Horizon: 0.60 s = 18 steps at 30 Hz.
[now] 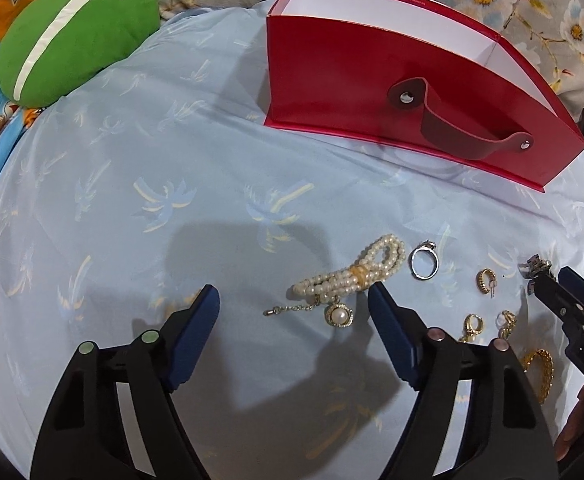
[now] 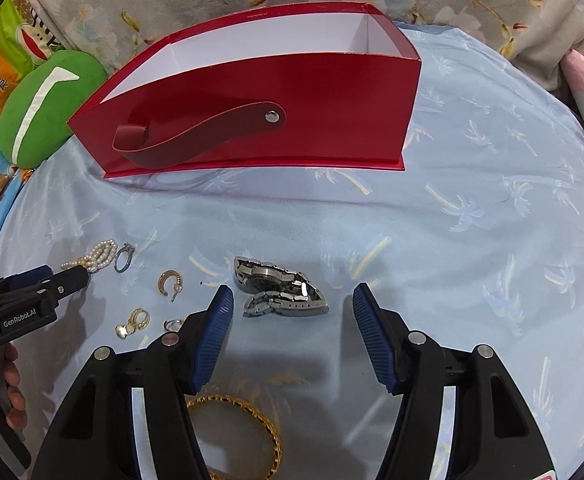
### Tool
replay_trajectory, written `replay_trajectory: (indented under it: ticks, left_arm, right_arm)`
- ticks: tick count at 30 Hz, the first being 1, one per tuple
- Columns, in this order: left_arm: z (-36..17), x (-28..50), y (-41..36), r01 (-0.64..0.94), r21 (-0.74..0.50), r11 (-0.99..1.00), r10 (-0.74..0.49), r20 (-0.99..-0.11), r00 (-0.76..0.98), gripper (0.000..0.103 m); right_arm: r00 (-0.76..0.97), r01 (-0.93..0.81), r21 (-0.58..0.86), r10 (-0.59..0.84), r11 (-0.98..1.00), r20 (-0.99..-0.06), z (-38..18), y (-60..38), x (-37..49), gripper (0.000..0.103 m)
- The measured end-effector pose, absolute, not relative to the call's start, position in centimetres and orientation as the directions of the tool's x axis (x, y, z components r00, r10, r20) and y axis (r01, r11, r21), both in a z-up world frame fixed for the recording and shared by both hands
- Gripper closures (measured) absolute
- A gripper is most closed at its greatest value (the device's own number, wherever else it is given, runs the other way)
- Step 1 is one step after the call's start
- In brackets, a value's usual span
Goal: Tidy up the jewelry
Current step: 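Grasp the silver metal watch with the right tool while the left tool grasps the pearl necklace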
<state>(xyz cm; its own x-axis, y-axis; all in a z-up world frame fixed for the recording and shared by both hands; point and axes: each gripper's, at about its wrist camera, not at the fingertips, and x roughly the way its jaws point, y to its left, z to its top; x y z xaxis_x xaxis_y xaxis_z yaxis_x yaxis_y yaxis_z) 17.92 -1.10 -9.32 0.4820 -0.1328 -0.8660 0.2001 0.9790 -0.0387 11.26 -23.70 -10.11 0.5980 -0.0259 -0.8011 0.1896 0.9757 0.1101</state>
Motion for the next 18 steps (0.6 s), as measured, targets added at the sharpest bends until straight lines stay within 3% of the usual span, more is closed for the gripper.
replay_trajectory:
  ticks: [6, 11, 16, 18]
  left_arm:
    - [-9.2, 18.3, -1.5, 0.228, -0.045, 0.973, -0.153, -0.862, 0.483, 0.043]
    - [-9.1, 18.0, -2.0, 0.255, -0.048, 0.966, -0.170, -0.860, 0.482, 0.056]
    - [-8.9, 17.7, -2.2, 0.265, -0.069, 0.962, -0.192, -0.861, 0.471, 0.066]
    - [-8.9, 17.5, -2.2, 0.263, -0.082, 0.961, -0.201, -0.862, 0.466, 0.075]
  right_arm:
    - [0.591, 0.189, 0.105, -0.028, 0.976, -0.806, -10.6, -23.5, 12.0, 0.052]
    - [0.588, 0.173, 0.100, -0.021, 0.980, -0.808, -10.6, -23.2, 12.3, 0.069]
    - [0.588, 0.173, 0.100, -0.022, 0.980, -0.809, -10.6, -23.0, 12.2, 0.078]
    - [0.588, 0.177, 0.105, -0.019, 0.979, -0.809, -10.6, -23.1, 12.0, 0.086]
